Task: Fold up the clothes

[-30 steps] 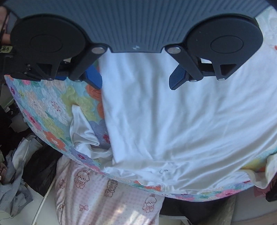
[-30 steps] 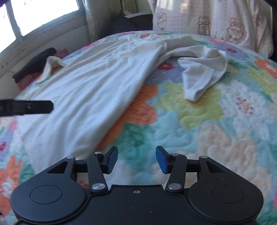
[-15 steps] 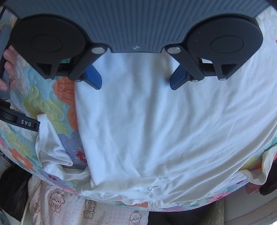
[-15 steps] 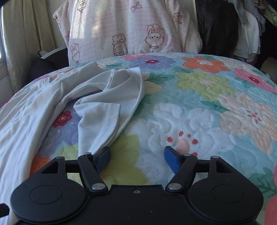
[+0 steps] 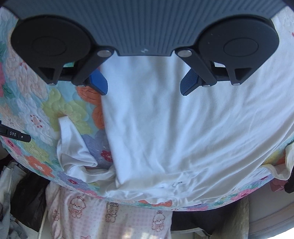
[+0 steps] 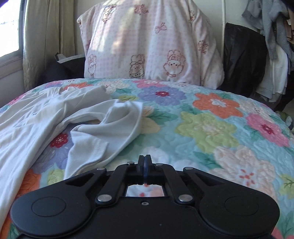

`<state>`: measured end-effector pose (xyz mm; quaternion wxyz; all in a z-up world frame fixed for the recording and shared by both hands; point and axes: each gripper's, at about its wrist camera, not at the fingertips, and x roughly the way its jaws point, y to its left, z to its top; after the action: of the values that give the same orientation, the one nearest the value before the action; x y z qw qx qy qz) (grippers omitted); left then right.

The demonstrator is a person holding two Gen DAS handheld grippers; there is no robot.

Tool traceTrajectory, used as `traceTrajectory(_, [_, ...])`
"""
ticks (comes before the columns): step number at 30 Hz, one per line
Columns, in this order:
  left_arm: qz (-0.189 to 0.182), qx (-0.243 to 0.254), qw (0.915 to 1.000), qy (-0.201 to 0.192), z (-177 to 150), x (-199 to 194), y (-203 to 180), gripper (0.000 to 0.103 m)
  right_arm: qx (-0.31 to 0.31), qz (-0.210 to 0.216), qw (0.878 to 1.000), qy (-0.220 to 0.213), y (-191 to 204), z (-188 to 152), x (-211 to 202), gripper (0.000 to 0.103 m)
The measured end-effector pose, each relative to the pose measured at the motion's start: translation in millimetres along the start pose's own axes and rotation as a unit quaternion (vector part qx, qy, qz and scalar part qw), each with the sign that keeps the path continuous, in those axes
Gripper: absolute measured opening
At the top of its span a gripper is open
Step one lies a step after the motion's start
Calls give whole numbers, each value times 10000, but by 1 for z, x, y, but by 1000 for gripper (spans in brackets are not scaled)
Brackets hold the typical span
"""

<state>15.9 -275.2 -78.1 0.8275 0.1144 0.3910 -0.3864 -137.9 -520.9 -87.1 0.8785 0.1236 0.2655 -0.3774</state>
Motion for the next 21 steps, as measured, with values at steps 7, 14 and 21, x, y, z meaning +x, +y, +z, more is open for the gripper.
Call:
traceTrajectory(7, [-392,604,9972,219,-7,9,-41,87,148,1186,9918,453,-64,5,-2,1])
traceTrajectory(14, [-432,874,9947,336,5,19,-49,87,-723,2959,9456,1146,-89,11,-4,59])
traceTrajectory(21, [-470,955,9940,252,14,19,-55,88,-1594,3015,9329,1154,-80,22,-6,68])
